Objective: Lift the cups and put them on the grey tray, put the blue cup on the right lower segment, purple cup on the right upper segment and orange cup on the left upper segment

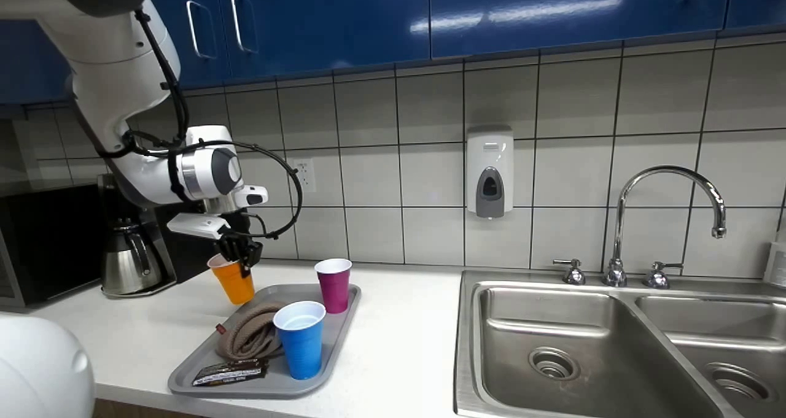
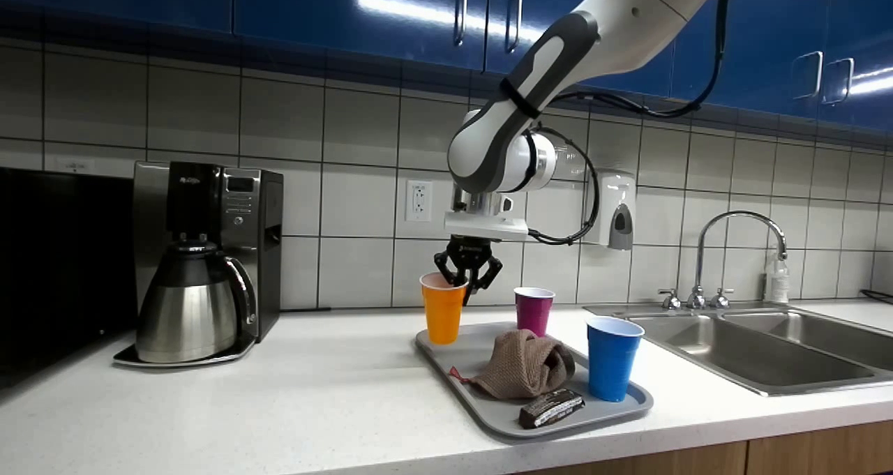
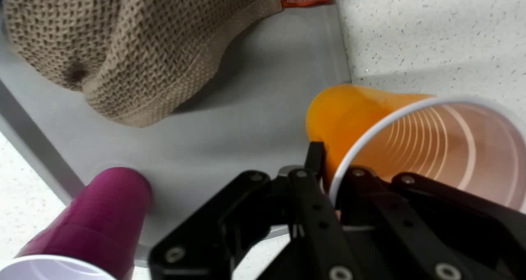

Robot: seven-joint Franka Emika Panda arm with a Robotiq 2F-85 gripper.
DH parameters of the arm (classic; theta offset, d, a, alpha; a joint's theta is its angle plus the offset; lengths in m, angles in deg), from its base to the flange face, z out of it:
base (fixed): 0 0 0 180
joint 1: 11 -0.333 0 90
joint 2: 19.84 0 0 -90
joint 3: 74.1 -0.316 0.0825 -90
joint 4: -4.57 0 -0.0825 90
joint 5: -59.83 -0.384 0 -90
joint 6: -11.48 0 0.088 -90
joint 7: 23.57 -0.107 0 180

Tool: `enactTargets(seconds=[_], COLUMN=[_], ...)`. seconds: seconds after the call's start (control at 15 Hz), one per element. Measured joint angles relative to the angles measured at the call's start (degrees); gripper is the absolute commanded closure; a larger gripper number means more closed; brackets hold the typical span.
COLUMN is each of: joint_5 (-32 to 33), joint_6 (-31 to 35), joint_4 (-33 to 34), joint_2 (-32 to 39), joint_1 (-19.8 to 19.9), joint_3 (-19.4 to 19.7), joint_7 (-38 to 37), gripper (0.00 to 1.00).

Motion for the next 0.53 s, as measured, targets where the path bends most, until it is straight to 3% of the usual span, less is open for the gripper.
enactTargets(seconds=[0.53], joint_5=[2.6], joint_6=[-0.5], joint_4=[1.1], joint_2=[1.3], joint_1=[-0.1], joint_3=[2.6], joint_7=[-7.4], gripper=[0.99])
